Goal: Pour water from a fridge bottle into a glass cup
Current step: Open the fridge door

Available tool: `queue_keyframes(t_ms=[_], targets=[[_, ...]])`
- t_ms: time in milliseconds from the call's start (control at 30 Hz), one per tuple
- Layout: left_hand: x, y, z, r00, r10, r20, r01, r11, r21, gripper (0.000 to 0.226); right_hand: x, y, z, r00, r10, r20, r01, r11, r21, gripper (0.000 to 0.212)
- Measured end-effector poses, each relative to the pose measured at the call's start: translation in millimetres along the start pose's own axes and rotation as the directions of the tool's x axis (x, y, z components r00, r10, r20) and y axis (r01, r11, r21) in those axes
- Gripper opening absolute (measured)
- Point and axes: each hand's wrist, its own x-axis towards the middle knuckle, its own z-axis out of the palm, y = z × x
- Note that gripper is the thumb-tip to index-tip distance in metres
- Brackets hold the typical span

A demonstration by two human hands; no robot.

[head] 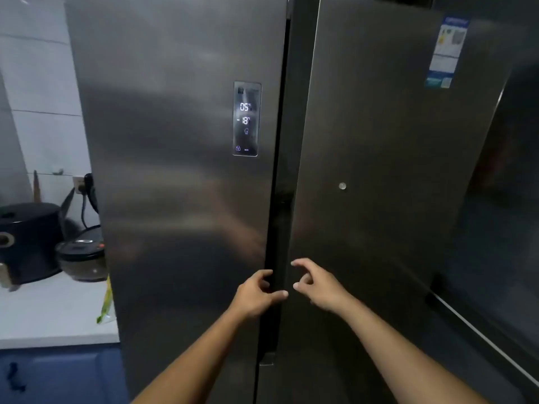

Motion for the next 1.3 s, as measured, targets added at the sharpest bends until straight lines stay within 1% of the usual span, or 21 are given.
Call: queue_keyframes(t_ms=[100,200,300,333,367,433,467,533,600,733,900,1033,1167,1200,1233,1300], targets=[[34.9,-10.7,10.6,0.997,0.001,0.081,0.003,0.999,-0.053,0.093,36.5,-6.6,-2.5,0.998,-0.062,-0.014,0.058,0.980,-0.191,0.064],[62.2,-24.6,22.3,0.990,-0.029,0.135,0.044,0.994,-0.104,0.099,65.2,-12.4,-8.4,0.997,-0.078,0.015,0.079,0.936,-0.344,0.072],[81.5,-32.9,30.7,0.982,0.021,0.189,0.006,0.990,-0.142,0.105,81.0,-15.8,-13.7,0.993,-0.106,0.047,0.115,0.847,-0.519,0.075],[86.6,-34.4,33.1,0.980,0.027,0.195,0.005,0.987,-0.162,0.105,85.4,-16.7,-15.8,0.991,-0.128,0.041,0.128,0.799,-0.587,0.074],[90.4,-35.1,35.2,0.979,0.038,0.200,0.002,0.981,-0.193,0.100,88.7,-17.8,-17.0,0.987,-0.154,0.041,0.143,0.745,-0.651,0.073],[94.4,-36.5,38.8,0.976,0.062,0.208,-0.012,0.972,-0.235,0.084,93.9,-19.3,-18.3,0.983,-0.175,0.055,0.159,0.661,-0.733,0.071],[94.1,-36.4,39.7,0.976,0.071,0.208,-0.017,0.968,-0.250,0.078,95.9,-20.2,-18.9,0.982,-0.174,0.068,0.165,0.637,-0.753,0.070],[91.7,-34.1,40.1,0.974,0.081,0.211,-0.016,0.957,-0.291,0.072,98.8,-20.1,-19.4,0.983,-0.159,0.086,0.168,0.629,-0.759,0.067],[89.3,-32.4,41.1,0.971,0.071,0.227,0.002,0.952,-0.306,0.072,99.7,-18.8,-18.1,0.984,-0.150,0.091,0.168,0.651,-0.741,0.068],[79.1,-22.5,43.4,0.981,0.025,0.193,0.023,0.970,-0.241,0.086,94.5,-15.0,-15.1,0.984,-0.151,0.096,0.174,0.679,-0.713,0.075],[53.4,-12.3,47.3,0.977,0.051,0.209,-0.001,0.973,-0.232,0.072,75.0,-11.6,-18.1,0.975,-0.203,0.089,0.209,0.707,-0.675,0.070],[11.3,-7.6,59.6,0.979,0.073,0.189,-0.022,0.966,-0.258,0.074,26.0,0.6,-23.8,0.966,-0.248,0.070,0.234,0.730,-0.642,0.075],[-36.7,2.2,76.7,0.977,0.059,0.206,-0.010,0.973,-0.232,0.094,-32.6,14.3,-34.2,0.950,-0.311,0.017,0.257,0.750,-0.609,0.071],[-49.4,4.8,81.7,0.974,0.055,0.221,-0.005,0.976,-0.219,0.096,-47.8,18.5,-36.9,0.948,-0.317,0.010,0.260,0.759,-0.598,0.069],[-63.4,9.6,86.4,0.970,0.060,0.234,-0.010,0.978,-0.208,0.094,-64.2,22.8,-40.5,0.948,-0.318,0.001,0.258,0.768,-0.585,0.068],[-91.7,20.8,95.4,0.973,0.085,0.215,-0.051,0.986,-0.157,0.077,-97.5,33.9,-49.9,0.956,-0.294,-0.015,0.235,0.790,-0.566,0.066]])
